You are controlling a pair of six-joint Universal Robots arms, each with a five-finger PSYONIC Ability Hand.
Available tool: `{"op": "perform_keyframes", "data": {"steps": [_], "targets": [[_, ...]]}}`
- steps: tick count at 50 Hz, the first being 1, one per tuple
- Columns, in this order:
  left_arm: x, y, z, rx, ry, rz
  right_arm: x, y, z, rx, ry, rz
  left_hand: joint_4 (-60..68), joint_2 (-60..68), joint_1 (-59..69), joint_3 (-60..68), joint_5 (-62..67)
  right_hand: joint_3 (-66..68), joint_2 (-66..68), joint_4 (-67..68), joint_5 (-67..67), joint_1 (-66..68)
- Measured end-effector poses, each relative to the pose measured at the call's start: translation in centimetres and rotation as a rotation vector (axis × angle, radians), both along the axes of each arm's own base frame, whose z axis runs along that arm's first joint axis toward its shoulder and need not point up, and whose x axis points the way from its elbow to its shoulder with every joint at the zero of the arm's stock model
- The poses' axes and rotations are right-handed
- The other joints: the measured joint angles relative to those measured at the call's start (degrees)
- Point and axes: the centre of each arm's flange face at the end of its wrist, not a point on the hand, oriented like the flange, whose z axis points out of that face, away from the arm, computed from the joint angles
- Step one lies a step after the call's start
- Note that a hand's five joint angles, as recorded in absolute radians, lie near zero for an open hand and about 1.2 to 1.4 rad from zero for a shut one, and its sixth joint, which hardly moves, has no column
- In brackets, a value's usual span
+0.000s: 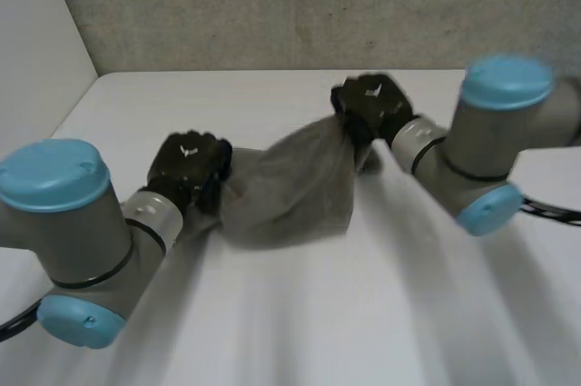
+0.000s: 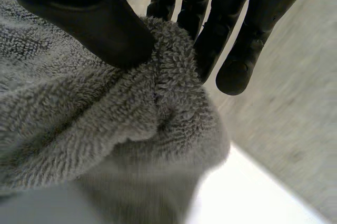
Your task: Fold the towel.
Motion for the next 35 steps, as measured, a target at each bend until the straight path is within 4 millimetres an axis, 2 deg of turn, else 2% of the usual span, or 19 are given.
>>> {"op": "perform_keyframes", "data": {"steps": [3,6,10,17,19,20,21,22,23,26,28,30,35], "targets": [[-0.1,0.6,1.9,-0.044,0.028,-0.011,-1.2,1.3,3.0,-0.037,-0.01,-0.008,0.0,0.0,0.0,0.02,0.0,0.48,0.02,0.0,0.31,0.0],[-0.2,1.4,3.4,-0.076,0.052,-0.021,-2.7,3.1,4.9,-0.041,0.005,-0.015,0.0,0.0,0.01,0.05,0.0,0.8,0.03,0.01,0.32,0.0],[-0.1,2.4,4.4,-0.094,0.074,-0.031,-4.7,5.3,5.9,-0.016,0.067,-0.02,0.0,0.0,0.01,0.07,0.0,0.92,0.04,0.01,0.43,0.01],[0.0,5.1,4.0,-0.05,0.072,-0.071,-7.9,10.1,4.1,0.129,0.296,0.055,0.0,-0.02,0.02,0.05,0.0,1.08,0.02,-0.05,0.64,-0.04],[0.0,6.1,3.4,-0.021,0.057,-0.091,-8.4,11.5,3.3,0.184,0.355,0.095,-2.64,-1.25,-0.12,-3.21,-1.31,-4.35,-5.2,-6.33,-4.77,-5.79],[-0.1,6.9,2.9,0.003,0.044,-0.106,-8.6,12.3,2.9,0.222,0.389,0.123,-6.59,-5.17,-2.79,-7.38,-4.52,-11.65,-12.68,-13.82,-12.84,-13.21],[-0.1,7.6,2.5,0.028,0.029,-0.121,-8.9,13.3,2.4,0.264,0.425,0.156,-14.53,-11.94,-9.86,-15.22,-12.1,-23.21,-25.65,-25.37,-24.88,-26.2],[-0.1,7.9,2.3,0.04,0.022,-0.127,-9.0,13.7,2.2,0.281,0.438,0.169,-20.06,-17.21,-14.17,-20.49,-17.43,-30.07,-31.53,-32.13,-32.02,-32.06],[-0.1,8.4,1.9,0.061,0.008,-0.138,-9.2,14.3,2.0,0.311,0.458,0.191,-30.82,-27.79,-24.88,-31.06,-28.07,-41.36,-42.97,-43.33,-44.07,-43.32],[0.0,9.3,1.4,0.102,-0.02,-0.155,-9.6,14.8,1.8,0.344,0.472,0.208,-47.01,-45.19,-42.31,-48.86,-45.19,-58.32,-58.75,-60.54,-61.33,-59.63],[0.0,9.5,1.3,0.119,-0.032,-0.158,-9.9,14.3,2.0,0.34,0.452,0.184,-57.64,-55.77,-52.52,-59.59,-56.53,-60.3,-60.26,-62.15,-63.91,-62.1],[0.0,9.4,1.5,0.123,-0.036,-0.157,-10.3,13.5,2.4,0.325,0.414,0.141,-62.79,-60.24,-57.51,-64.56,-62.33,-60.3,-60.26,-62.15,-64.15,-62.41],[-0.2,8.4,2.6,0.096,-0.019,-0.143,-11.3,10.7,3.3,0.286,0.275,0.018,-64.82,-62.95,-59.59,-67.29,-65.5,-60.3,-60.26,-62.15,-64.15,-62.51]]}}
